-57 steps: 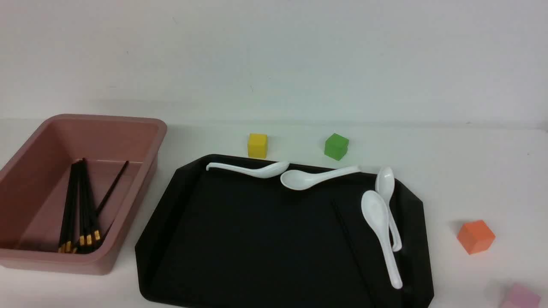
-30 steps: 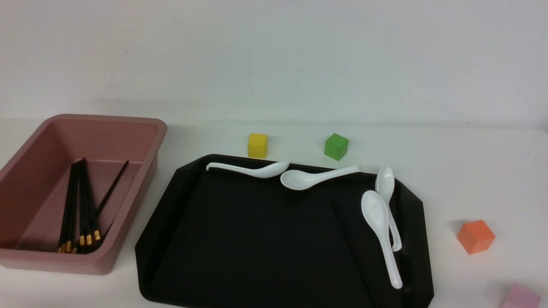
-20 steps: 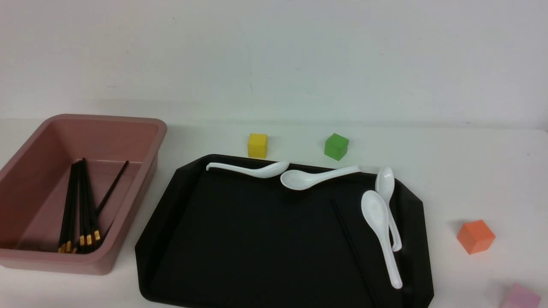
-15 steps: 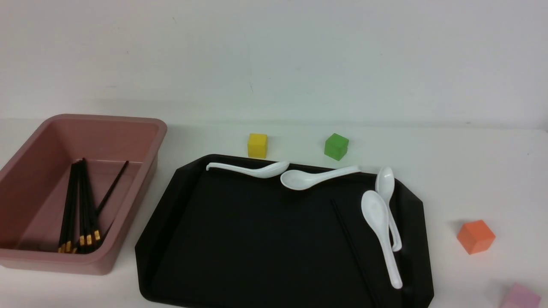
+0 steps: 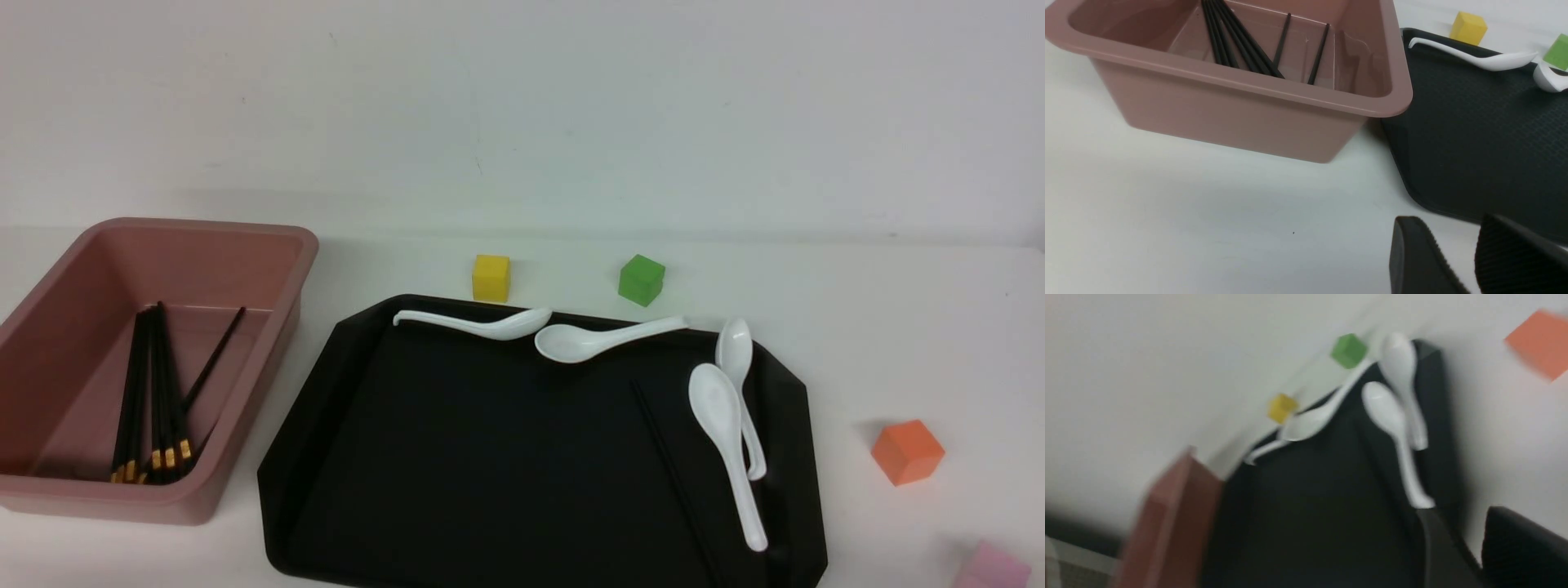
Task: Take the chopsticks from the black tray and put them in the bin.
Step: Use the right arm to grab a pair of chopsticks
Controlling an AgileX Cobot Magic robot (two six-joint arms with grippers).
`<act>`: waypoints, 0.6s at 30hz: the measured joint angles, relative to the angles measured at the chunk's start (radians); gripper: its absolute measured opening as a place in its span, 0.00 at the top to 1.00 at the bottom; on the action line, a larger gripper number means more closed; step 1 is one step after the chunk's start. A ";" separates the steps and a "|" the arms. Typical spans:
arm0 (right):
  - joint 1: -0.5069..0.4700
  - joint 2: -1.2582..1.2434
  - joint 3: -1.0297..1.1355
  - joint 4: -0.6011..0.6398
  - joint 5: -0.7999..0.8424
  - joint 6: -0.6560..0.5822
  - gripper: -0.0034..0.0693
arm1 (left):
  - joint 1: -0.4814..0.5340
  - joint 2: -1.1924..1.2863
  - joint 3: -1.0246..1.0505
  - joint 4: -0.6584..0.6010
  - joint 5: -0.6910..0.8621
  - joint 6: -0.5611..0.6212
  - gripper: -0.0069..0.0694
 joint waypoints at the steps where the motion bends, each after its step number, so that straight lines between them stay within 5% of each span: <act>1: 0.000 0.000 0.000 0.032 -0.002 0.003 0.68 | 0.000 0.000 0.000 0.000 0.000 0.000 0.60; 7: 0.000 0.000 0.000 0.103 -0.013 -0.008 0.68 | 0.000 0.000 0.000 0.000 0.000 0.000 0.60; 12: 0.000 0.028 -0.147 0.095 0.009 -0.166 0.75 | 0.000 0.000 0.000 0.000 0.000 0.000 0.60; 18: 0.000 0.364 -0.471 -0.112 0.238 -0.337 0.96 | 0.000 0.000 0.000 0.000 0.000 0.000 0.60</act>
